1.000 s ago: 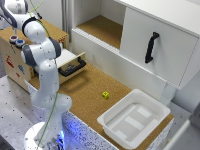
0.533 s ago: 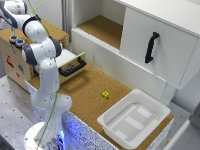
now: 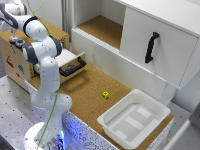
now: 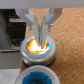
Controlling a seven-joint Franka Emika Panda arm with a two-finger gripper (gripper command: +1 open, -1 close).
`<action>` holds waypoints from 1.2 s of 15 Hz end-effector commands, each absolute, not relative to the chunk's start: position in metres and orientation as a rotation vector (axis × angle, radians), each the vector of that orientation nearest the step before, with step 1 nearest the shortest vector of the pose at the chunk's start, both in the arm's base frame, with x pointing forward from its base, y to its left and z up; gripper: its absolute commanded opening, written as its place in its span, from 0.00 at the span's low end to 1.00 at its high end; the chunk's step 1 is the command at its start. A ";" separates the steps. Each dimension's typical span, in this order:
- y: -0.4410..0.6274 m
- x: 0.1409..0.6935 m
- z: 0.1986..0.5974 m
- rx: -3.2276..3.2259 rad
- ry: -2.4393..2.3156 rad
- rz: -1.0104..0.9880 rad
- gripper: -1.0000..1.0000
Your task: Turn on the red light
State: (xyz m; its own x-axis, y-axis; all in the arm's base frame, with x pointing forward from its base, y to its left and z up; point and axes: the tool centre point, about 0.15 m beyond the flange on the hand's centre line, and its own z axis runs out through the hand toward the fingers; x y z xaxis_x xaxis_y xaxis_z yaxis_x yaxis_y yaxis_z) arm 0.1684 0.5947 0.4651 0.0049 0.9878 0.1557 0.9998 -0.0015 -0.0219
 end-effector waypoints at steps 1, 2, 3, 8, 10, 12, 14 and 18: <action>0.589 0.172 0.546 -2.206 -2.186 -0.172 0.00; 0.585 0.169 0.553 -2.179 -2.182 -0.183 0.00; 0.585 0.170 0.546 -2.180 -2.160 -0.160 0.00; 0.583 0.168 0.521 -2.231 -2.135 -0.081 1.00; 0.581 0.170 0.520 -2.259 -2.102 -0.080 1.00; 0.580 0.170 0.518 -2.272 -2.079 -0.074 1.00; 0.577 0.170 0.517 -2.288 -2.052 -0.072 1.00; 0.562 0.181 0.519 -2.392 -1.853 -0.094 1.00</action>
